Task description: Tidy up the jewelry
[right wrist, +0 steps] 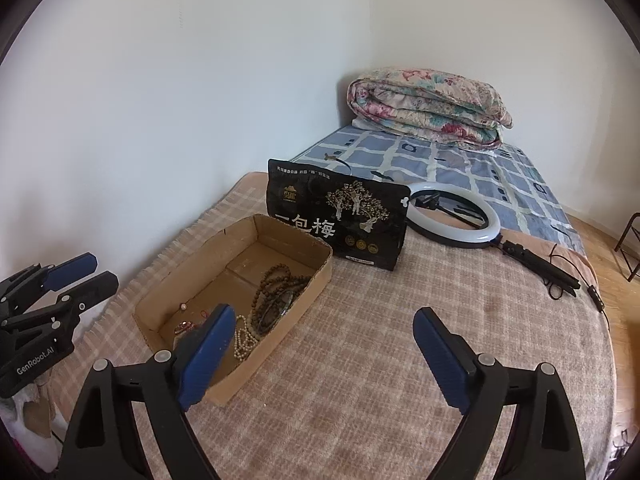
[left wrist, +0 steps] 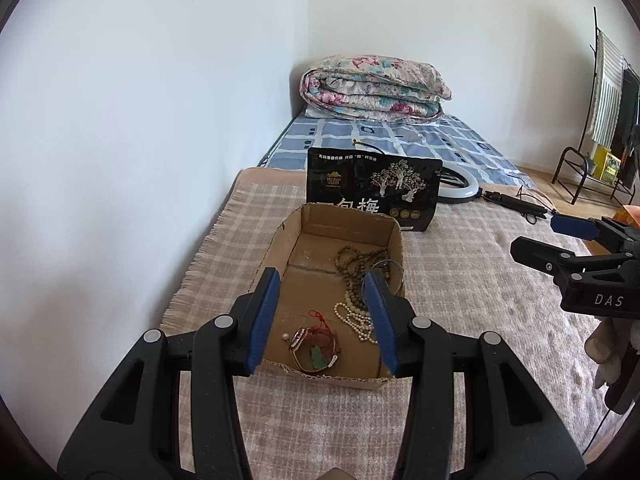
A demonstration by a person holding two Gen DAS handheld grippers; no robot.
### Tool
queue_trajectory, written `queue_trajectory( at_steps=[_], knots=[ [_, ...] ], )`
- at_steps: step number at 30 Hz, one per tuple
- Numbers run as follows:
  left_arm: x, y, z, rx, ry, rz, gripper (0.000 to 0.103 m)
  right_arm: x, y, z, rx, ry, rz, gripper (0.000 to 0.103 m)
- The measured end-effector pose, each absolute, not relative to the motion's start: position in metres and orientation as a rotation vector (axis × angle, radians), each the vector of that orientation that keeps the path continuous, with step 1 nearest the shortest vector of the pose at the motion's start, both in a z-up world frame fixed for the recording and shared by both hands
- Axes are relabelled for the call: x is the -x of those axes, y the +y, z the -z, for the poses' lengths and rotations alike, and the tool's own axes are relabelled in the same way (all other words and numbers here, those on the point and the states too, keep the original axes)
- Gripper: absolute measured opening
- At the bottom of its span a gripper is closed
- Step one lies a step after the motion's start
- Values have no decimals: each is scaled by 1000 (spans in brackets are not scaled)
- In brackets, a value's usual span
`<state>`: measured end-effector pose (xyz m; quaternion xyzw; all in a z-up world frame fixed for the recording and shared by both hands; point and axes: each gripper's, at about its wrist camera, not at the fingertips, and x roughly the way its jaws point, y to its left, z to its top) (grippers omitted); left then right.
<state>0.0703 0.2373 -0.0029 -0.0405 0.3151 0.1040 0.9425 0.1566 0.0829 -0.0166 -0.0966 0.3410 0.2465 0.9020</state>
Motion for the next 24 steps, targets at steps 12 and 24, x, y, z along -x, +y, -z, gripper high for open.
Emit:
queue_trajectory(
  at_steps=[12, 24],
  knots=[
    [-35, 203, -10, 19, 626, -196, 58, -113, 14, 4, 217, 673, -465, 101],
    [-18, 184, -16, 25, 580, -199, 88, -92, -18, 25, 218, 685, -428, 103]
  ],
)
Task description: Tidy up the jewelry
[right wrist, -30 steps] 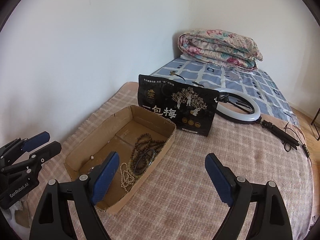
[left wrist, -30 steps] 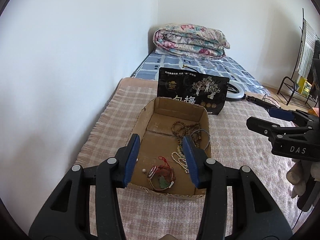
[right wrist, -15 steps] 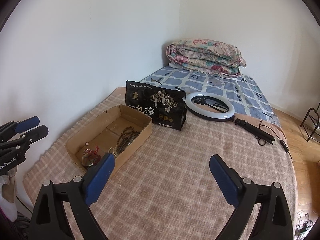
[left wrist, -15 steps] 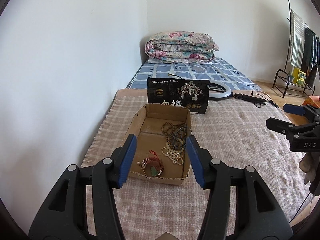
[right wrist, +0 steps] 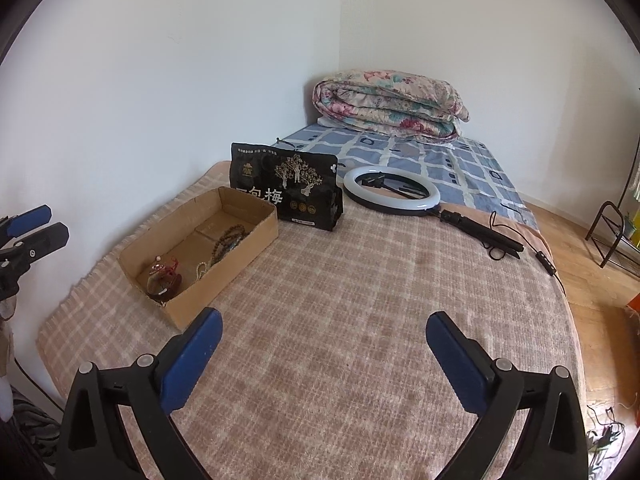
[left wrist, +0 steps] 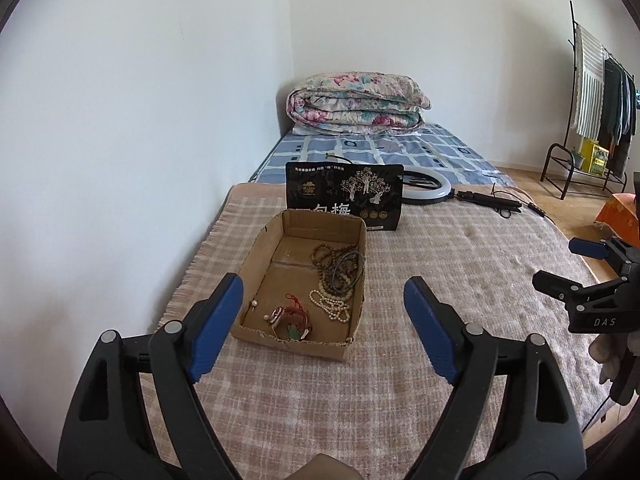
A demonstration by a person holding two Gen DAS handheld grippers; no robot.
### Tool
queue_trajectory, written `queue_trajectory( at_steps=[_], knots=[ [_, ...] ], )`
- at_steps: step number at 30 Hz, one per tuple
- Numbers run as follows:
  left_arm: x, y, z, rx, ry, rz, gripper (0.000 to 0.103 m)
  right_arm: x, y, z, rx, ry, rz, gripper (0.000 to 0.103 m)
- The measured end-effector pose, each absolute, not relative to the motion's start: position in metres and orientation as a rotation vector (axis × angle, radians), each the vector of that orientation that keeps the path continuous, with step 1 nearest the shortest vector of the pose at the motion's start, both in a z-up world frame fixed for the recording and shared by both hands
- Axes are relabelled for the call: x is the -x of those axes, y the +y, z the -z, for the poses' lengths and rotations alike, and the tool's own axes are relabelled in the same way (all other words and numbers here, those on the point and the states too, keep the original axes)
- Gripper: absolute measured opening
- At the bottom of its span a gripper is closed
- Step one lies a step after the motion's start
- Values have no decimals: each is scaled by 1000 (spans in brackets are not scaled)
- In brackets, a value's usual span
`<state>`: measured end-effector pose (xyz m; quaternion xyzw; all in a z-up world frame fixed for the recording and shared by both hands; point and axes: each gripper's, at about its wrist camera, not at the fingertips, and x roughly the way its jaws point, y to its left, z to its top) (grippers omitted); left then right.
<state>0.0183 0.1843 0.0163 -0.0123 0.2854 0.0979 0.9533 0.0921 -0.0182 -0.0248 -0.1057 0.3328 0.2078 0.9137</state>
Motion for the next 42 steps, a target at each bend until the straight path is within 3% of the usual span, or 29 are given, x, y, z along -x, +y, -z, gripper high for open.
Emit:
queue_trajectory(
  at_steps=[4, 15, 18, 42],
  knots=[
    [-18, 179, -18, 8, 560, -199, 96, -87, -23, 30, 247, 678, -411, 103],
    [-19, 178, -11, 0, 590, -229, 97, -91, -33, 35, 236, 686, -388, 103],
    [-18, 178, -11, -1, 584, -245, 103, -91, -31, 35, 235, 684, -385, 103],
    [-15, 174, -13, -12, 585, -238, 103, -92, -31, 37, 236, 688, -378, 103]
  ],
)
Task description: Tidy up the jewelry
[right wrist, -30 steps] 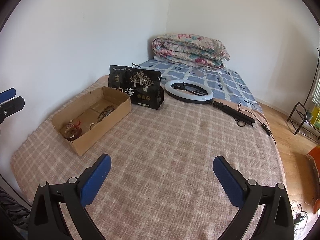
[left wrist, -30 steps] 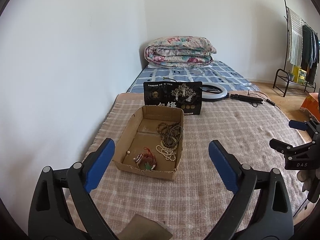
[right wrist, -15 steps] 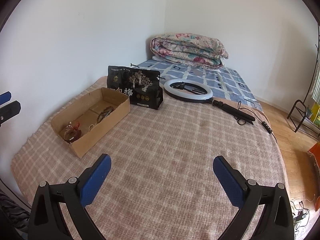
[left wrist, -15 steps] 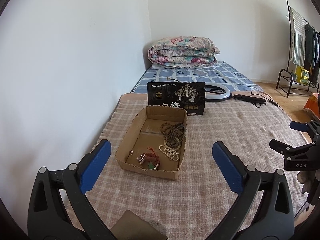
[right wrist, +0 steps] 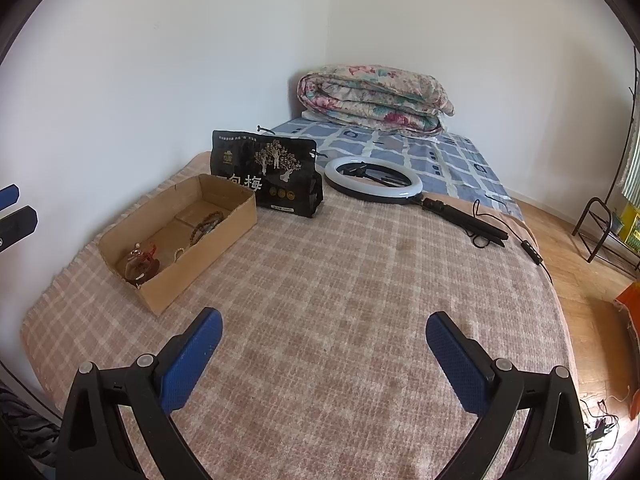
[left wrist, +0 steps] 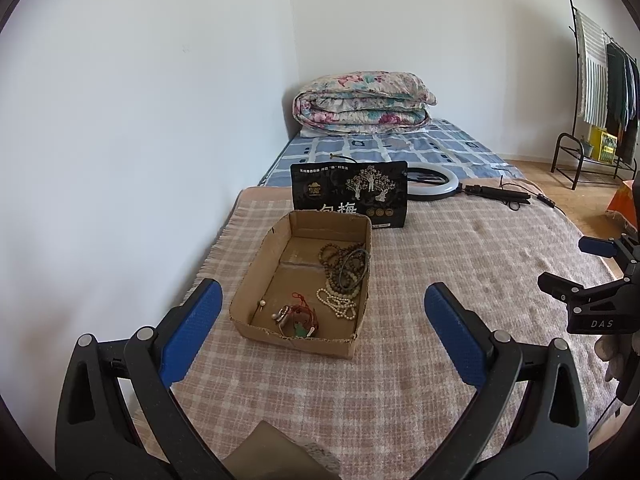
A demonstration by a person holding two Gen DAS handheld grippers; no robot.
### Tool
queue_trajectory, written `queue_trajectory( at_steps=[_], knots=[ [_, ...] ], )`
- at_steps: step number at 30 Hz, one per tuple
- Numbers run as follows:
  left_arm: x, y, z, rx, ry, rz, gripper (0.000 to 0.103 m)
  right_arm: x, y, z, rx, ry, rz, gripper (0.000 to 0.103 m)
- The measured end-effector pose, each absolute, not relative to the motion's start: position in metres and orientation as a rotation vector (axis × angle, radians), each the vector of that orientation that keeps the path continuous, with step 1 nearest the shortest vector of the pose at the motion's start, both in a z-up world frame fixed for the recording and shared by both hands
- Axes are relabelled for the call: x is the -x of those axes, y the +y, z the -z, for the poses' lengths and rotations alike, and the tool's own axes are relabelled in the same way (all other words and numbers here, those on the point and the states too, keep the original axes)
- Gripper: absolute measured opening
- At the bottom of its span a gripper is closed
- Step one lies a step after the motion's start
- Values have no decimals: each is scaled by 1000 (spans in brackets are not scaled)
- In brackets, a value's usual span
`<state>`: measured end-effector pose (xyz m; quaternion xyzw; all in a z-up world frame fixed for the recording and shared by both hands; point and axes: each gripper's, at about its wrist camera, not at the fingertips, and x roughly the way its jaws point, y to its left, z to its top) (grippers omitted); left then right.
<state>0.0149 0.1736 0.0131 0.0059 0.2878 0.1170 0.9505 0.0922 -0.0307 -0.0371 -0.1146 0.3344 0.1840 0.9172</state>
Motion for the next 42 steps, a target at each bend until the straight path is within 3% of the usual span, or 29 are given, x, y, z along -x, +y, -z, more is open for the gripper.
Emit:
queue_trajectory(
  at_steps=[42],
  knots=[
    [-13, 172, -10, -6, 590, -236, 103, -90, -30, 42, 239, 695, -378, 103]
  ],
)
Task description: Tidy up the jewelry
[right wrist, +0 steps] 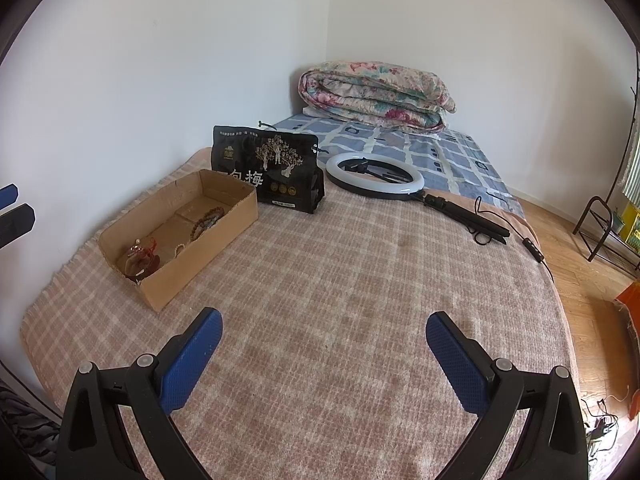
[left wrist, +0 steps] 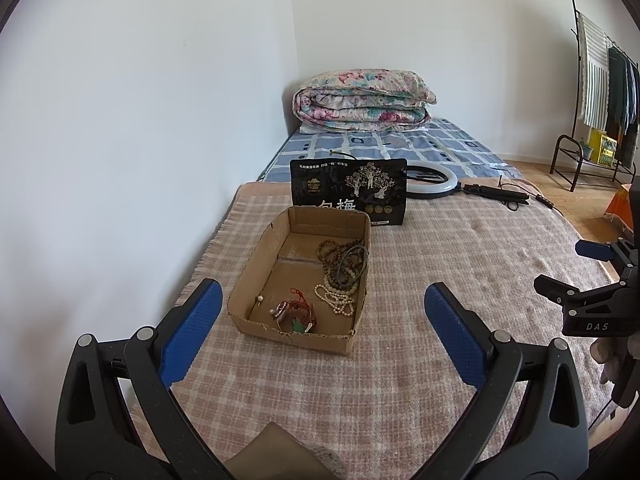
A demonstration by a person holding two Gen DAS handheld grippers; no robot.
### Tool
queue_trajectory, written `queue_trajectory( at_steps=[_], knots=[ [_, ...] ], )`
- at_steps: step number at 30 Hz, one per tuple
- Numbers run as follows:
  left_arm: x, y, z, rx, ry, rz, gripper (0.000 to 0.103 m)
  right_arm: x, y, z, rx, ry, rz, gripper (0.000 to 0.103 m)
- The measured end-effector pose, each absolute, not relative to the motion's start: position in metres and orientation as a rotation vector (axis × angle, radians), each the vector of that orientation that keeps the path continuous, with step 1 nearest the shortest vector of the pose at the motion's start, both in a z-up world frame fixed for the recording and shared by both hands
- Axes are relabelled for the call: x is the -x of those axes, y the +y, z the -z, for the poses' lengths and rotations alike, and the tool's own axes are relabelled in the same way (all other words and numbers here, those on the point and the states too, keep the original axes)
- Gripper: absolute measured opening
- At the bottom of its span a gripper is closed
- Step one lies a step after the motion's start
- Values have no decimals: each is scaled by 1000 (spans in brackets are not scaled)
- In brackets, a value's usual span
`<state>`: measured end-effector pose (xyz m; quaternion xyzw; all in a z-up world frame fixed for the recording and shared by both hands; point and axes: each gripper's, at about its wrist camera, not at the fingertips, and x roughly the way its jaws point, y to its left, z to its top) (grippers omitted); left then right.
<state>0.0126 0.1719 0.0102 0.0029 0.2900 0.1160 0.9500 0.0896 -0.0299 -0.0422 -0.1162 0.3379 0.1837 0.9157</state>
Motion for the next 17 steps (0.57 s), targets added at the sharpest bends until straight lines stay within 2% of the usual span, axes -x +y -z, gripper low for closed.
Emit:
queue_trajectory(
  at_steps=[17],
  knots=[
    [-11, 172, -10, -26, 573, -250, 103, -89, -29, 44, 243, 701, -380, 103]
  ],
)
